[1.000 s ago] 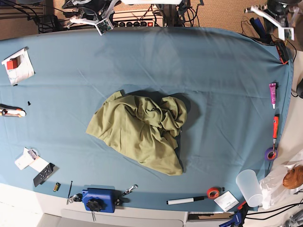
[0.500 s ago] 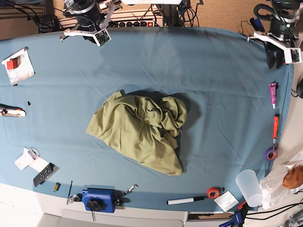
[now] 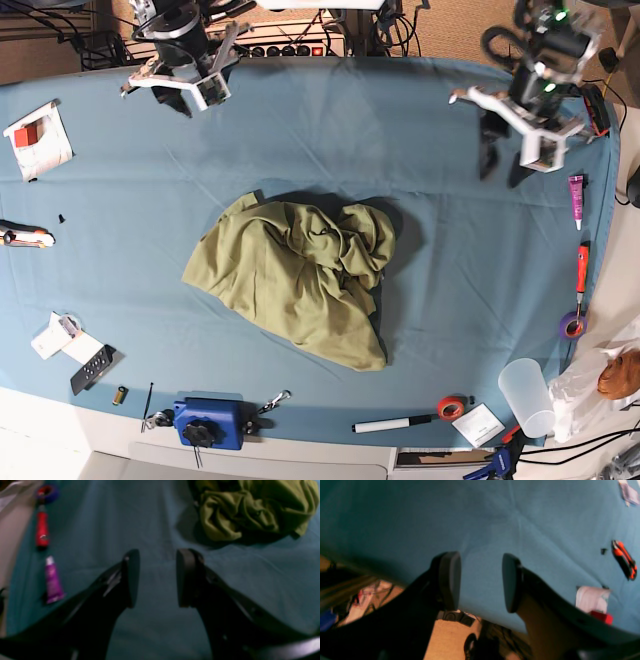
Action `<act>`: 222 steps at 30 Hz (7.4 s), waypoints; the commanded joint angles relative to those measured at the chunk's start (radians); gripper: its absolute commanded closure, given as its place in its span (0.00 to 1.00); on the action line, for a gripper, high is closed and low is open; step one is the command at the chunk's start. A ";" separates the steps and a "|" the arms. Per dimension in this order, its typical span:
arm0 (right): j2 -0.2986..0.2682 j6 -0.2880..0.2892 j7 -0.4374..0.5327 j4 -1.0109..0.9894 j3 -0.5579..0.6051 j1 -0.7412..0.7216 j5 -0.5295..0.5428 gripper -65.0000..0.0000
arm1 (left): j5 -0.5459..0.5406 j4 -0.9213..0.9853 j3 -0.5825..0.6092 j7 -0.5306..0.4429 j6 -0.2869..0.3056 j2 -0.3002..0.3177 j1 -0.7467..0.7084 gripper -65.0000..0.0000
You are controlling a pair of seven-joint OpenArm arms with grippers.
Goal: Layout the t-shirt on the table in an organized manner, then fold the t-shirt properly
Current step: 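Lower both grippers toward the crumpled olive-green t-shirt, then grasp opposite edges of the t-shirt with both grippers, then lift the t-shirt with both grippers and stretch it apart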
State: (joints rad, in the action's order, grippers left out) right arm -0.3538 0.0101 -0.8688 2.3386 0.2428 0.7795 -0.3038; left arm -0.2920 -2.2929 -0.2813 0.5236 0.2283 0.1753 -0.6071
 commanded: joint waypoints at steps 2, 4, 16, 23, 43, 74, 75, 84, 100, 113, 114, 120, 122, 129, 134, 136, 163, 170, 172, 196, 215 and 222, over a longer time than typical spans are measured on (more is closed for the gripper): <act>-0.006 -0.040 0.013 0.018 -0.014 -0.033 -0.011 0.58 | 0.019 0.006 0.053 -0.023 -0.003 0.005 0.031 0.62; -0.006 -0.041 0.016 0.018 -0.040 -0.063 -0.007 0.58 | 0.056 0.039 0.103 -0.024 -0.003 0.005 0.071 0.62; -0.006 0.009 0.088 -0.019 -0.244 -0.184 0.193 0.58 | 0.106 0.326 0.218 -0.053 0.005 0.005 0.308 0.62; 0.042 0.074 0.117 -0.202 -0.249 -0.303 0.309 0.58 | 0.105 0.349 0.242 -0.045 0.005 0.005 0.358 0.61; 0.163 0.203 0.109 -0.473 -0.251 -0.563 0.495 0.58 | -0.001 0.399 0.256 -0.053 0.006 -0.001 0.436 0.62; 0.162 0.232 0.121 -0.473 -0.402 -0.564 0.472 0.58 | -0.047 0.787 0.353 -0.023 0.059 -0.081 0.649 0.84; 0.162 0.232 0.121 -0.473 -0.402 -0.564 0.472 0.58 | -0.053 0.787 0.353 -0.023 0.093 -0.081 0.649 0.95; 0.161 0.230 0.139 -0.473 -0.402 -0.566 0.468 0.58 | -0.063 0.694 0.334 0.049 0.263 -0.081 0.649 1.00; 0.160 0.466 0.119 -0.448 -0.402 -0.606 0.718 0.58 | -0.203 0.232 0.118 0.263 0.244 -0.072 0.485 1.00; 0.160 0.581 0.001 -0.448 -0.402 -0.599 0.834 0.58 | -0.203 0.216 0.041 0.263 0.241 -0.072 0.393 1.00; 0.160 0.580 0.003 -0.448 -0.402 -0.594 0.833 0.58 | -0.203 0.216 0.041 0.263 0.241 -0.072 0.391 1.00; 0.169 0.531 0.008 -0.449 -0.402 -0.556 0.839 0.58 | -0.203 0.216 0.041 0.263 0.241 -0.072 0.390 1.00; 0.187 0.509 0.026 -0.449 -0.402 -0.546 0.851 0.58 | -0.203 0.216 0.042 0.263 0.241 -0.072 0.390 1.00; 0.276 0.480 0.031 -0.449 -0.402 -0.544 0.914 0.58 | -0.203 0.216 0.042 0.263 0.241 -0.072 0.387 1.00; 0.288 0.460 0.031 -0.449 -0.402 -0.544 0.914 0.58 | -0.203 0.216 0.042 0.263 0.241 -0.072 0.385 1.00; 0.290 0.434 0.032 -0.449 -0.413 -0.544 0.913 0.58 | -0.203 0.216 0.042 0.263 0.241 -0.072 0.385 1.00; 0.288 0.415 0.075 -0.662 -0.518 -0.673 0.890 0.58 | -0.203 0.216 0.043 0.262 0.241 -0.072 0.385 1.00; 0.296 0.533 0.048 -0.704 -0.516 -0.702 0.966 0.58 | -0.203 0.216 0.043 0.262 0.241 -0.072 0.385 1.00; 0.296 0.532 0.045 -0.704 -0.505 -0.707 0.966 0.58 | -0.203 0.216 0.043 0.262 0.241 -0.072 0.386 1.00; 0.258 0.533 -0.015 -0.277 -0.633 -0.718 0.996 1.00 | -0.304 0.187 0.042 0.273 0.241 -0.072 0.322 1.00; 0.256 0.519 0.010 -0.135 -0.863 -0.707 1.002 1.00 | -0.366 -0.041 -0.160 0.205 0.331 -0.072 0.291 1.00; 0.193 0.452 0.033 -0.151 -0.751 -0.716 0.887 1.00 | -0.294 -0.018 -0.159 0.148 0.286 -0.072 0.335 1.00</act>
State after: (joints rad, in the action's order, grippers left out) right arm -0.1509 0.4747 -0.8696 2.1765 -0.5003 0.0772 0.5831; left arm -0.5858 -2.2955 -0.4343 0.6994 0.5282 0.0994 -0.2794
